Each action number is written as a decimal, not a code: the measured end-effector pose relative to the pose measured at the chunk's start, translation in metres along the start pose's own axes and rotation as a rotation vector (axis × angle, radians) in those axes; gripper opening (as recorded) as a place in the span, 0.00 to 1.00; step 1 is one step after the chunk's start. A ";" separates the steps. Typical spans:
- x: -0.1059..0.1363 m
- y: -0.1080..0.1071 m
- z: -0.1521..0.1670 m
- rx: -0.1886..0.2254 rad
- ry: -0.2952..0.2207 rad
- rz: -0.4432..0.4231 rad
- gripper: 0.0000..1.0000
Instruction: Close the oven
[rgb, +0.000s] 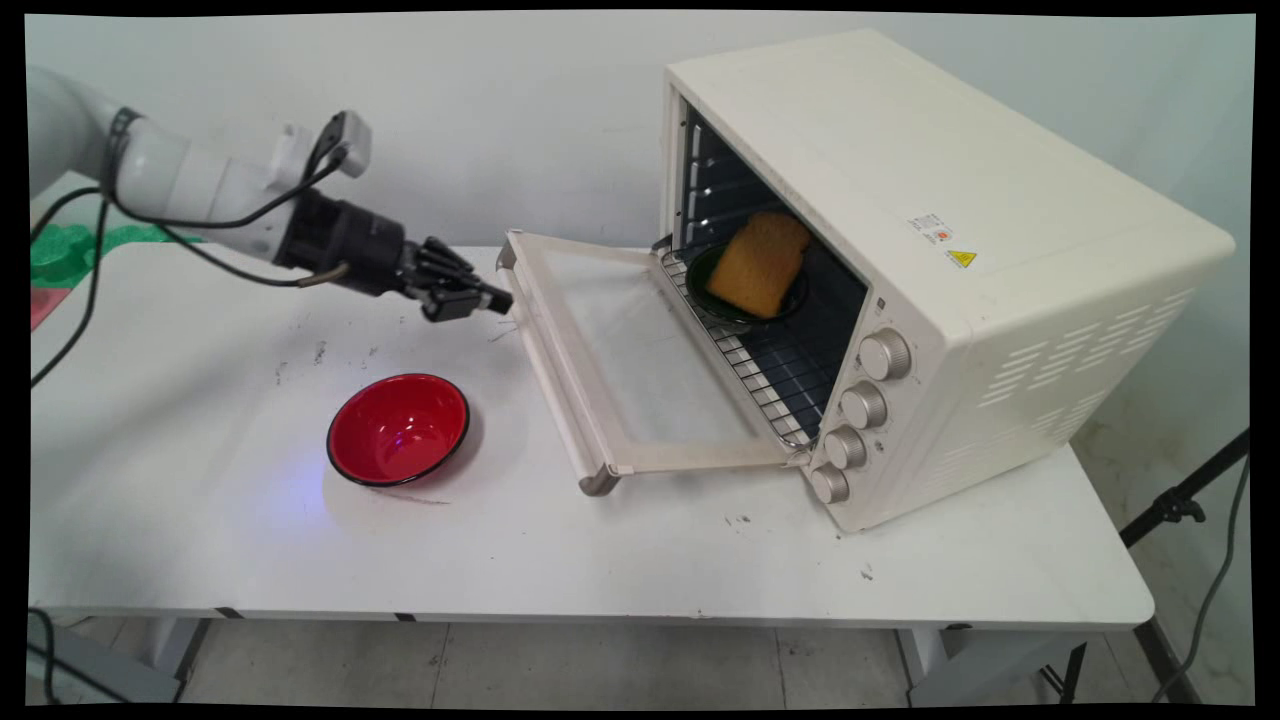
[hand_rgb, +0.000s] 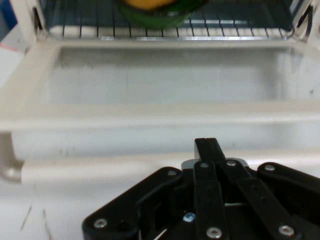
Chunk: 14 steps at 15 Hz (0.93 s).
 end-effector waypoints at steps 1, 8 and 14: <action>-0.004 0.000 -0.003 0.004 -0.006 -0.004 0.00; -0.030 0.004 -0.005 0.035 -0.086 -0.035 0.00; -0.035 0.010 0.021 0.049 -0.116 -0.061 0.00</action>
